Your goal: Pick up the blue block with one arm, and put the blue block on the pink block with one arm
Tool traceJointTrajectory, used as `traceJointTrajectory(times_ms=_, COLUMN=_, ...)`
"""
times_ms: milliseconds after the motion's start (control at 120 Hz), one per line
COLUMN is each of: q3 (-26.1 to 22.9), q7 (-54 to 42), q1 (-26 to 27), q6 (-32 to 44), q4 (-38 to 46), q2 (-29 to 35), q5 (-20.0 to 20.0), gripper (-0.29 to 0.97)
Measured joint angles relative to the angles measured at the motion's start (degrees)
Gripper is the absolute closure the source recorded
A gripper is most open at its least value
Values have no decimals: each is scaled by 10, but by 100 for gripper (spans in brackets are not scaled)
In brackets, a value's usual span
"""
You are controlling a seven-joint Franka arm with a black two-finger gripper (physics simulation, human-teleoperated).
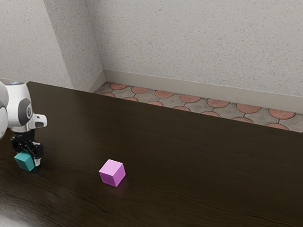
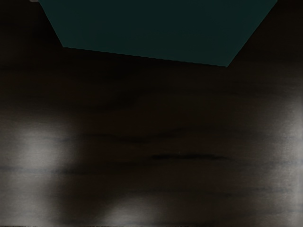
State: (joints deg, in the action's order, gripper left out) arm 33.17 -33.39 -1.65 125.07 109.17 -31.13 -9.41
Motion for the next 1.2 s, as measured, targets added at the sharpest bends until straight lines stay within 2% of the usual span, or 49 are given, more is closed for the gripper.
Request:
traceJointTrajectory(times_ms=117, q3=4, q7=2, q1=13, q6=-17, q4=-23, q2=5, q5=0, gripper=27)
traceJointTrajectory(times_ms=267, q3=8, q7=6, q1=42, q6=-58, q4=-54, q2=15, q5=-5, gripper=31)
traceJointTrajectory(times_ms=517, q3=8, q7=21, q1=86, q6=-152, q4=-99, q2=39, q5=-74, gripper=32)
traceJointTrajectory(times_ms=767, q3=8, q7=46, q1=143, q6=-208, q4=-84, q2=96, q5=-90, gripper=32)
traceJointTrajectory(times_ms=983, q3=11, q7=67, q1=209, q6=-230, q4=-28, q2=165, q5=-90, gripper=32)
traceJointTrajectory(times_ms=1092, q3=45, q7=77, q1=266, q6=-235, q4=-7, q2=185, q5=-88, gripper=32)
traceJointTrajectory(times_ms=1200, q3=57, q7=87, q1=290, q6=-241, q4=-1, q2=189, q5=-87, gripper=32)
